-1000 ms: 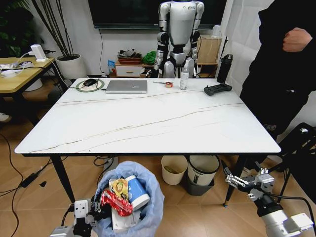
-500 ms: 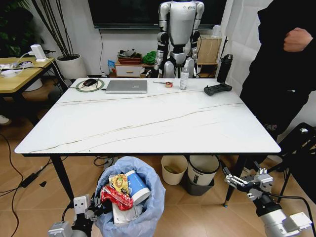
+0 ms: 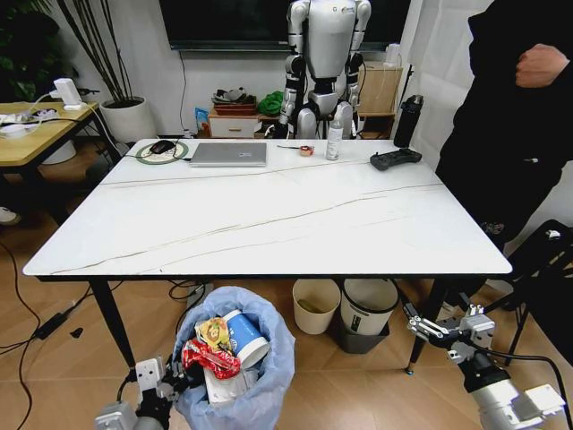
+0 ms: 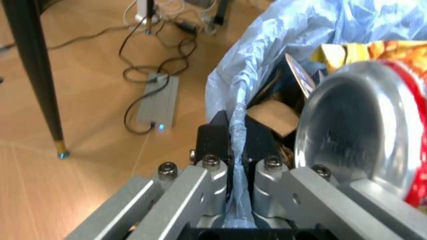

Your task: Pick up the trash bin and place the trash from the table into it.

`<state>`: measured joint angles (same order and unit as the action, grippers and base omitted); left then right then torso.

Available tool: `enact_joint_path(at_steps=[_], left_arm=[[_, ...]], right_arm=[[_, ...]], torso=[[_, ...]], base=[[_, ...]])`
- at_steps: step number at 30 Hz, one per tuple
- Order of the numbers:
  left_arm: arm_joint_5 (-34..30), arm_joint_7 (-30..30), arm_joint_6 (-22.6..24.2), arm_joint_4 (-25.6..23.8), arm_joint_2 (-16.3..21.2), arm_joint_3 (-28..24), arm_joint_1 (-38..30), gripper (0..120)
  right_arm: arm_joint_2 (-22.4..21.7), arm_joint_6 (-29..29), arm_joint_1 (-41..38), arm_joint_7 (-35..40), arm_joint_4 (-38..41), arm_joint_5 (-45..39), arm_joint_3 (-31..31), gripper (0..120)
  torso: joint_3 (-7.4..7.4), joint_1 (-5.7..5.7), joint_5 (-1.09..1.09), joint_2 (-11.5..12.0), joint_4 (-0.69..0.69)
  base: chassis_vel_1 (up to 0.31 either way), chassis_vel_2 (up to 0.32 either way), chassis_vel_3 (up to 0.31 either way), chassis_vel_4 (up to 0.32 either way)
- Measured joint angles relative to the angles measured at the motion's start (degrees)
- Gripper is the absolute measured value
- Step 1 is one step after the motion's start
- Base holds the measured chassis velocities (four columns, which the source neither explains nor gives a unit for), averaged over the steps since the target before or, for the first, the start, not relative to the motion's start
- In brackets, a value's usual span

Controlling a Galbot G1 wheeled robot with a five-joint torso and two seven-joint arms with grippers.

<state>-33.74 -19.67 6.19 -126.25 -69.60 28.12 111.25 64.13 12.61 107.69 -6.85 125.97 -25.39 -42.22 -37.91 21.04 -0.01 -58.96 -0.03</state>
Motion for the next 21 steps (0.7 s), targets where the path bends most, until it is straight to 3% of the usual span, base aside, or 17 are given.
enact_joint_path(at_steps=[3, 6, 12, 21], left_arm=[[0.3, 0.2, -0.1, 0.6, -1.0, -0.1, -0.1, 0], [0.4, 0.4, -0.2, 1.2, -4.7, -0.3, -1.4, 0], [-0.2, 0.9, -0.2, 1.8, -6.1, 0.7, -2.2, 0], [-1.3, 2.1, -1.3, 10.0, -7.3, 1.4, -6.4, 0]], right_arm=[[0.0, 0.0, 0.0, 0.0, 0.0, 0.0, 0.0, 100], [0.0, 0.0, 0.0, 0.0, 0.0, 0.0, 0.0, 100], [0.0, 0.0, 0.0, 0.0, 0.0, 0.0, 0.0, 100], [0.0, 0.0, 0.0, 0.1, 0.0, -0.1, 0.0, 100]], torso=[[0.21, -0.15, 0.02, 0.4, 0.01], [1.03, -0.78, 0.02, 1.8, 0.01], [1.83, -1.44, 0.02, 3.3, 0.0], [3.33, -2.57, 0.02, 5.9, -0.01]], base=[[0.0, 0.0, 0.0, 0.0], [0.0, 0.0, 0.0, 0.0], [0.0, 0.0, 0.0, 0.0], [0.0, 0.0, 0.0, 0.0]])
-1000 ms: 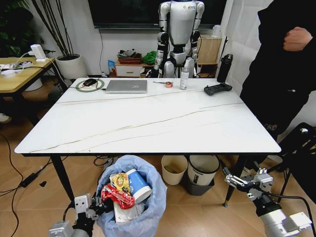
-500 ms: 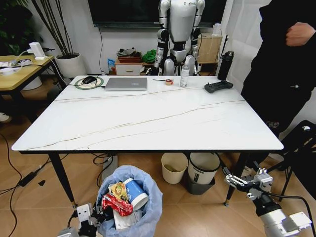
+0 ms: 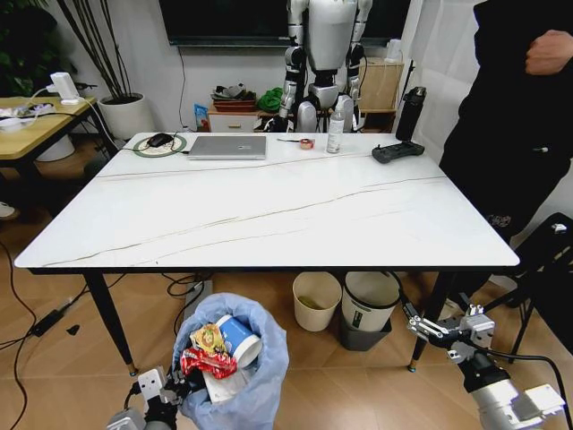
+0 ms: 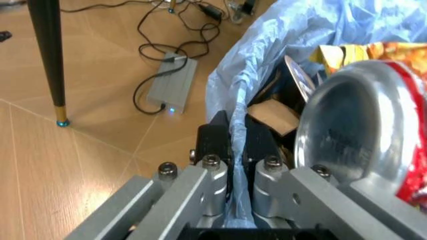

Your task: Pick up the trash bin and place the trash from the table into it.

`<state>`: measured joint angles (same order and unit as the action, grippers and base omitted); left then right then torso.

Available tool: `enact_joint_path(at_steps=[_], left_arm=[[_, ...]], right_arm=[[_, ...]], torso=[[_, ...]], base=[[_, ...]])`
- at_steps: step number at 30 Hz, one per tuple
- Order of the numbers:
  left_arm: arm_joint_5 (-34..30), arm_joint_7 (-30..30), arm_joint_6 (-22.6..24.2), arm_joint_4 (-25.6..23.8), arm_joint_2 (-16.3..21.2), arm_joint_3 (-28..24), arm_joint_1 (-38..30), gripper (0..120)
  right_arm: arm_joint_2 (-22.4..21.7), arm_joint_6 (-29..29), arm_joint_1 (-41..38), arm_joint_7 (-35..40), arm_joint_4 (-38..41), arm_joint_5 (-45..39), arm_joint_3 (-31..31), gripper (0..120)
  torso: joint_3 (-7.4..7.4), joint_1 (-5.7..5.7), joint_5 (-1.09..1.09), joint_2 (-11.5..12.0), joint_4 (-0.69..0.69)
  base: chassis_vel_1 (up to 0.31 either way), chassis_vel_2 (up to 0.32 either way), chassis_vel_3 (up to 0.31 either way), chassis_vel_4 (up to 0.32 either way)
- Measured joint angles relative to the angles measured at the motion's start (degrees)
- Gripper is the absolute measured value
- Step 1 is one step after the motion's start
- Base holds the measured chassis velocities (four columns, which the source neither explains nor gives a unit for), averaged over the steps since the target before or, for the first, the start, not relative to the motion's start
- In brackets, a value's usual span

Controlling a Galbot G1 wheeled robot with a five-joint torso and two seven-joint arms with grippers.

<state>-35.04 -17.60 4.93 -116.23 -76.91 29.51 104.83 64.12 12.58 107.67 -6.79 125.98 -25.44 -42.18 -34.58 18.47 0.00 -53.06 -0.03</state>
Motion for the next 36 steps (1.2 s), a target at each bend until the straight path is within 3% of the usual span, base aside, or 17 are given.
enact_joint_path(at_steps=[17, 36], left_arm=[[-1.3, 5.2, -5.5, 19.6, 0.4, 0.2, -8.2, 0], [-1.9, 7.6, -7.9, 28.7, 1.2, -0.5, -12.5, 0]], right_arm=[[0.0, 0.0, 0.0, 0.0, 0.0, 0.0, 0.0, 100], [0.0, 0.0, 0.0, 0.0, 0.0, 0.0, 0.0, 100]], torso=[[2.49, -1.91, -0.01, 4.4, 0.01], [5.23, -3.9, -0.01, 9.1, 0.01]], base=[[0.0, 0.0, 0.0, 0.0], [0.0, 0.0, 0.0, 0.0]])
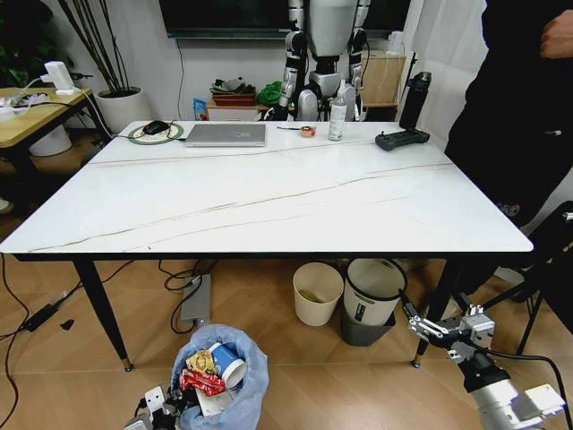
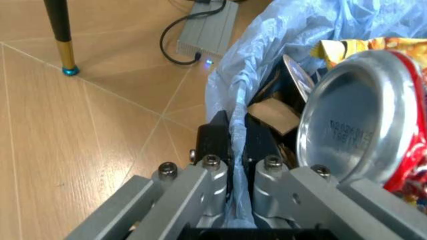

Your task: Pick up the trash bin and place the trash from the table into it.

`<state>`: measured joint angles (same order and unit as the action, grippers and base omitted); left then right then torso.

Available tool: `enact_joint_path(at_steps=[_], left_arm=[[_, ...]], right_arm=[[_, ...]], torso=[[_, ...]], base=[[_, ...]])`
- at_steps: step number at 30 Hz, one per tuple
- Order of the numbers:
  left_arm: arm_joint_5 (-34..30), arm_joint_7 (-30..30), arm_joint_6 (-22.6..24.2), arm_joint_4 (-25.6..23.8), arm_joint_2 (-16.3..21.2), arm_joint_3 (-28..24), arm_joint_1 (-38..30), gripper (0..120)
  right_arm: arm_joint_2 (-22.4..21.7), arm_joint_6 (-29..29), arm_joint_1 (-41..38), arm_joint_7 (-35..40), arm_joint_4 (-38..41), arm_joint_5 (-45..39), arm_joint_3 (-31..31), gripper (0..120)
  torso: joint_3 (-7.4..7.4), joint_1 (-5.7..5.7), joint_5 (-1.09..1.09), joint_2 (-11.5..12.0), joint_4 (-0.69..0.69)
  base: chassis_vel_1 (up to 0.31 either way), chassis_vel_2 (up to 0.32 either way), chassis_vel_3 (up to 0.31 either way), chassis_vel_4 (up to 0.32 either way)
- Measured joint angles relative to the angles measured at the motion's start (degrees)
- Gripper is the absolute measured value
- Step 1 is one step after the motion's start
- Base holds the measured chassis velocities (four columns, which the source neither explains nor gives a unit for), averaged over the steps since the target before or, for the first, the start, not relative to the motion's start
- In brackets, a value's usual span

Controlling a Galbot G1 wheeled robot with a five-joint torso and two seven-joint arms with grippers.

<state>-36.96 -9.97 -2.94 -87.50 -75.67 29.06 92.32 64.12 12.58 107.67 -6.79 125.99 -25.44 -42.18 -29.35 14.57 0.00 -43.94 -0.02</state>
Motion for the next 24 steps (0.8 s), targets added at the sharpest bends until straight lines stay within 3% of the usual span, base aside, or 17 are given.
enact_joint_path(at_steps=[9, 24], left_arm=[[0.5, 0.6, -0.9, 3.7, -0.7, -0.6, -2.6, 0], [1.1, 1.0, -1.2, 4.3, -1.0, -0.7, -2.8, 0]], right_arm=[[0.0, 0.0, 0.0, 0.0, 0.0, 0.0, 0.0, 100], [0.0, 0.0, 0.0, 0.0, 0.0, 0.0, 0.0, 100]], torso=[[1.39, -0.98, 0.0, 2.4, 0.0], [3.5, -2.4, 0.0, 5.9, 0.0]], base=[[0.0, 0.0, 0.0, 0.0], [0.0, 0.0, 0.0, 0.0]])
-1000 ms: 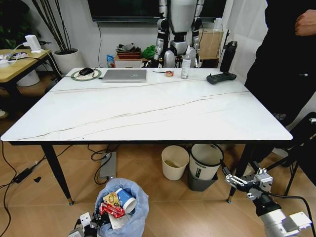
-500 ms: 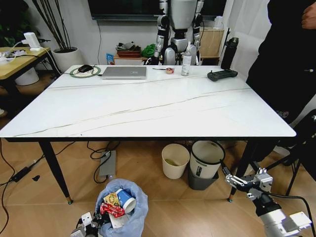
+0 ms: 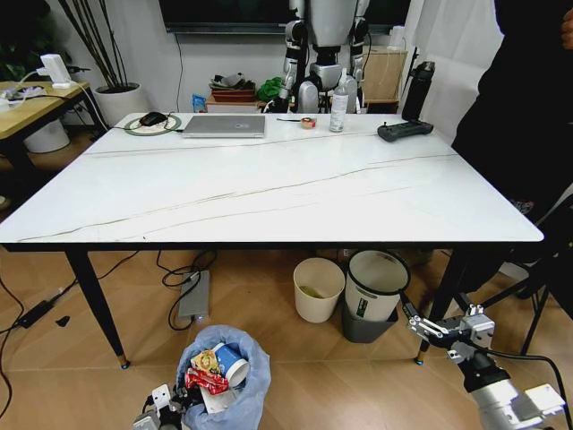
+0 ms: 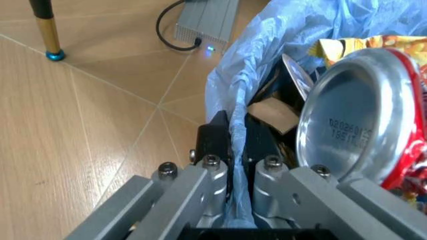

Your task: Pick up the trash bin and place the trash from the table into it.

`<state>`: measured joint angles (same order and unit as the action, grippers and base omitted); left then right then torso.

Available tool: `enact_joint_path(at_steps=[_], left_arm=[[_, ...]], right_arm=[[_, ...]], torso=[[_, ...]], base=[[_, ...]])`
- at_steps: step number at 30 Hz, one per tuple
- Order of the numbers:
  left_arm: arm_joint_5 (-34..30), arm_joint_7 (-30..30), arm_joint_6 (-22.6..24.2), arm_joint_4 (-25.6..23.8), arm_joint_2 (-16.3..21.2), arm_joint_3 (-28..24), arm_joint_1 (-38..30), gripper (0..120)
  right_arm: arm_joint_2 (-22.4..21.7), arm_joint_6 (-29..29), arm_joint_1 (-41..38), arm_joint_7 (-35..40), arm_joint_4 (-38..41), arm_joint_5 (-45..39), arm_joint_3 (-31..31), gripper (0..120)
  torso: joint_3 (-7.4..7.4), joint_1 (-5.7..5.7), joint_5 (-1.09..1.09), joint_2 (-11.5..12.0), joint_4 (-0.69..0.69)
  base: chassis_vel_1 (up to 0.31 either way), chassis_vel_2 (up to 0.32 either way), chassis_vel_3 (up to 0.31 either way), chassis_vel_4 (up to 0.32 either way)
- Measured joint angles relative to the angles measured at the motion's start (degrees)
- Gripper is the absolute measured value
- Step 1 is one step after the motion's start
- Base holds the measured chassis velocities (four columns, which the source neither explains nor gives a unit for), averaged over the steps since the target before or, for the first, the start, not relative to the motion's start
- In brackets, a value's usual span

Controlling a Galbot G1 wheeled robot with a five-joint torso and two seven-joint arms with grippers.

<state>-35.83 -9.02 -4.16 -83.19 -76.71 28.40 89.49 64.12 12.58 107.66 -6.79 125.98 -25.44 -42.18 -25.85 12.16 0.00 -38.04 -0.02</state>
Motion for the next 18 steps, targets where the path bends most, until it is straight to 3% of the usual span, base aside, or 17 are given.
enact_joint_path(at_steps=[18], left_arm=[[0.6, 0.6, -0.8, 2.5, -0.4, 0.2, -1.0, 0]], right_arm=[[0.0, 0.0, 0.0, 0.0, 0.0, 0.0, 0.0, 100]], torso=[[2.71, -1.85, 0.0, 4.6, 0.0]], base=[[0.0, 0.0, 0.0, 0.0]])
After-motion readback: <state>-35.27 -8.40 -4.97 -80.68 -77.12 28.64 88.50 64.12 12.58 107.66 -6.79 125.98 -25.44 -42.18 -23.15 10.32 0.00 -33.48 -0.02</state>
